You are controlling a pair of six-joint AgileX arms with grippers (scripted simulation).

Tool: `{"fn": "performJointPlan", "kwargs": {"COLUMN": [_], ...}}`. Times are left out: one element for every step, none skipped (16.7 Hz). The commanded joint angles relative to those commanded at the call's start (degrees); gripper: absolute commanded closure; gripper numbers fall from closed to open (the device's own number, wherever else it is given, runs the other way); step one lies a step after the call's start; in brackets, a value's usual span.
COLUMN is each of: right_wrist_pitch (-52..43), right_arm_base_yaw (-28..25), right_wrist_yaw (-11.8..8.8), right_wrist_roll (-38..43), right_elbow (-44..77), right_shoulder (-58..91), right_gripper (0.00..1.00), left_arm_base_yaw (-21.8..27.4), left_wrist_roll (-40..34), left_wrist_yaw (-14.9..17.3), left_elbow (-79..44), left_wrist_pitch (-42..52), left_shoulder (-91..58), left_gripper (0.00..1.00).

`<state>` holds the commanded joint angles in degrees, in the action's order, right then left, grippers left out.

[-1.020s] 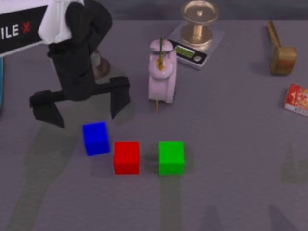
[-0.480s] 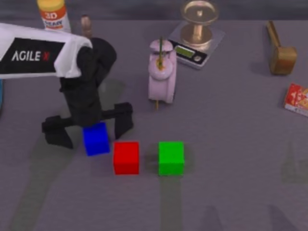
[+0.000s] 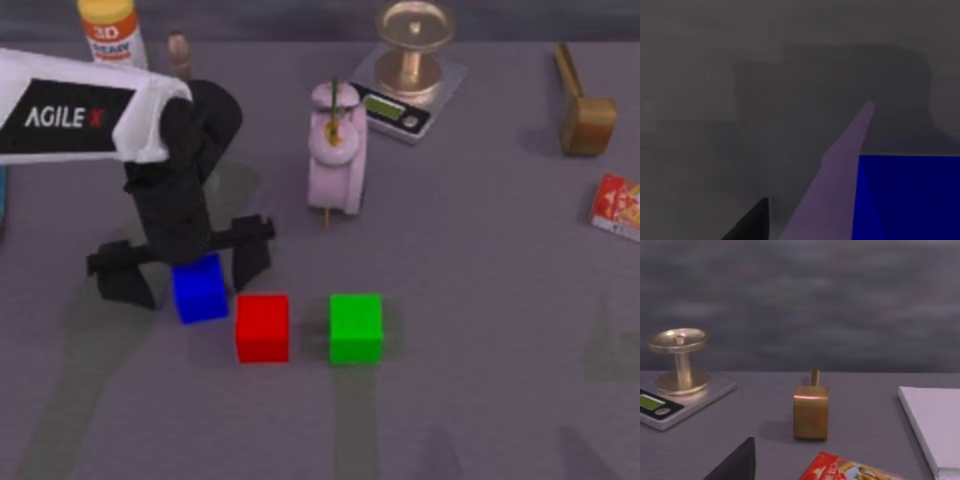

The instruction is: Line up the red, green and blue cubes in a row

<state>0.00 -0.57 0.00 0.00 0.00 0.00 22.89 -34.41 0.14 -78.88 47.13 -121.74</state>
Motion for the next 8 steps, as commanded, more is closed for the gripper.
{"fn": "performJointPlan", "kwargs": {"right_wrist_pitch": [0.00, 0.00, 0.00, 0.00, 0.00, 0.00, 0.00, 0.00], "right_arm_base_yaw": [0.00, 0.00, 0.00, 0.00, 0.00, 0.00, 0.00, 0.00], "right_wrist_yaw": [0.00, 0.00, 0.00, 0.00, 0.00, 0.00, 0.00, 0.00], "right_wrist_roll": [0.00, 0.00, 0.00, 0.00, 0.00, 0.00, 0.00, 0.00], "right_elbow": [0.00, 0.00, 0.00, 0.00, 0.00, 0.00, 0.00, 0.00], "right_shoulder": [0.00, 0.00, 0.00, 0.00, 0.00, 0.00, 0.00, 0.00], "right_gripper": [0.00, 0.00, 0.00, 0.00, 0.00, 0.00, 0.00, 0.00], "left_arm_base_yaw": [0.00, 0.00, 0.00, 0.00, 0.00, 0.00, 0.00, 0.00], "left_wrist_roll": [0.00, 0.00, 0.00, 0.00, 0.00, 0.00, 0.00, 0.00], "left_wrist_yaw": [0.00, 0.00, 0.00, 0.00, 0.00, 0.00, 0.00, 0.00], "left_elbow": [0.00, 0.00, 0.00, 0.00, 0.00, 0.00, 0.00, 0.00], "left_wrist_pitch": [0.00, 0.00, 0.00, 0.00, 0.00, 0.00, 0.00, 0.00], "left_shoulder": [0.00, 0.00, 0.00, 0.00, 0.00, 0.00, 0.00, 0.00], "left_gripper": [0.38, 0.45, 0.53, 0.60, 0.68, 0.75, 0.83, 0.90]}}
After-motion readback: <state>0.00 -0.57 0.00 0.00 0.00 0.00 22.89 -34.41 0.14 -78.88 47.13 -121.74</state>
